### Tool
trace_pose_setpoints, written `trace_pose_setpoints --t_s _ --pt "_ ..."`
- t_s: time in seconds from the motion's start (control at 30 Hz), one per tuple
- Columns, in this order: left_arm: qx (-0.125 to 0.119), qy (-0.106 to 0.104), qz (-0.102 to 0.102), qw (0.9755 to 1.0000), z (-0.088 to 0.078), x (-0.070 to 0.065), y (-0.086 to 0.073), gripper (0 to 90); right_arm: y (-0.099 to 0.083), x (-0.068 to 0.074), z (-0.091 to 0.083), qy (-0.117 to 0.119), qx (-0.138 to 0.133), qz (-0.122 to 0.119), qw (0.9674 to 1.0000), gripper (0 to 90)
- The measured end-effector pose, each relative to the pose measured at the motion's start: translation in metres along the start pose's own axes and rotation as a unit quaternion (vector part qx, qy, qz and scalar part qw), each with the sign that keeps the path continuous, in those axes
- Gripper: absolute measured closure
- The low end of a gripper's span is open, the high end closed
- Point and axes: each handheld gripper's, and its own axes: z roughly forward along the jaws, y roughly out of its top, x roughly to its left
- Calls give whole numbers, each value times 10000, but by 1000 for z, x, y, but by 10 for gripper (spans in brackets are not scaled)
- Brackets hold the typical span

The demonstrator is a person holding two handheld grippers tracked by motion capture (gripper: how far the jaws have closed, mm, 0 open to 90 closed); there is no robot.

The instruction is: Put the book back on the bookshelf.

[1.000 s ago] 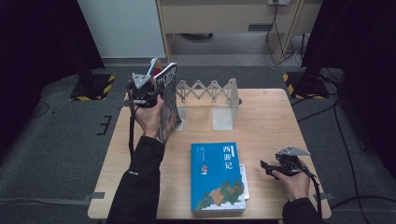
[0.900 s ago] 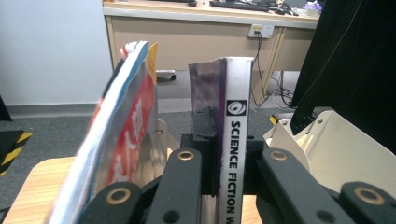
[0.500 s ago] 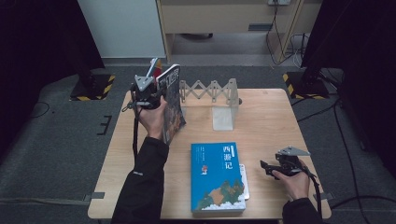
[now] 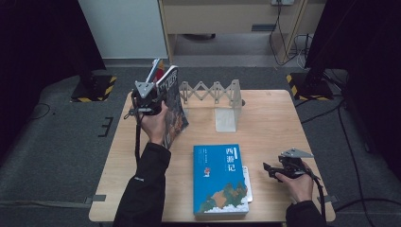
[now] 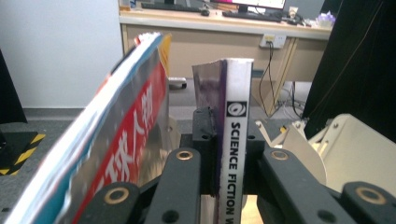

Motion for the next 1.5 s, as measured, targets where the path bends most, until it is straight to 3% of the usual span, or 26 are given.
trace_pose_setpoints --t_s 0.17,0.3,0.43,0.8,1.1,1.37,1.5 --pt "150 -175 -22 9997 -8 3 -8 810 0 0 0 4 11 -13 10000 246" --pt "162 -159 131 9997 -19 5 -12 811 0 0 0 -5 16 -42 10000 246" --pt "244 -249 97 9993 -30 12 -17 808 0 1 -1 -4 7 -45 10000 247" --pt "731 -664 112 9950 -55 20 -26 800 0 2 0 22 57 -46 10000 246" --pt "887 -699 191 9934 -40 6 -20 726 1 3 0 66 32 7 10000 245" --pt "1124 -532 -55 9922 -27 8 -13 814 0 1 -1 91 29 -12 10000 244" --pt "993 -432 -80 9941 -27 8 -10 817 0 1 -1 98 40 -14 9999 244"
